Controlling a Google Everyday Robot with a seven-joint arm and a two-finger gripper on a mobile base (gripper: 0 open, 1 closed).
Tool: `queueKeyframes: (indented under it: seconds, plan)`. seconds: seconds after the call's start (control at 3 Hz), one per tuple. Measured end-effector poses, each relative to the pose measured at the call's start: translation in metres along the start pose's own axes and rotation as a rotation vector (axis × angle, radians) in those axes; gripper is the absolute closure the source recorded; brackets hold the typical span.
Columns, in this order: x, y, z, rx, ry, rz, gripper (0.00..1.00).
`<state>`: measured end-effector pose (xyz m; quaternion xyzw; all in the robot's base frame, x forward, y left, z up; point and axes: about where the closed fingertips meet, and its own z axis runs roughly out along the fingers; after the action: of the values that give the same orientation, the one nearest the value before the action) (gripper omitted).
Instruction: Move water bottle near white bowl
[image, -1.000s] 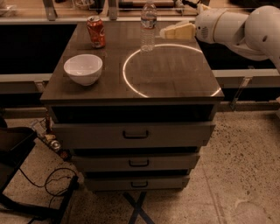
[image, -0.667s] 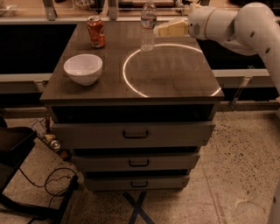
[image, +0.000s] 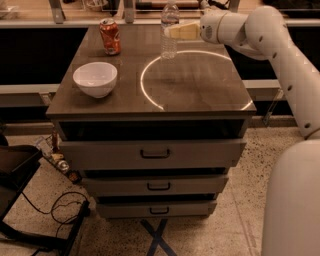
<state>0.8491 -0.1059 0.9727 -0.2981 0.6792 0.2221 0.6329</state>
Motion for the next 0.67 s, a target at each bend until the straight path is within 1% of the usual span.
queueKeyframes:
  seconds: [0.33, 0.67]
  plan:
    - [0.009, -0.011, 0.02, -0.007, -0.037, 0.048, 0.0]
    - [0.012, -0.018, 0.036, -0.022, -0.086, 0.069, 0.0]
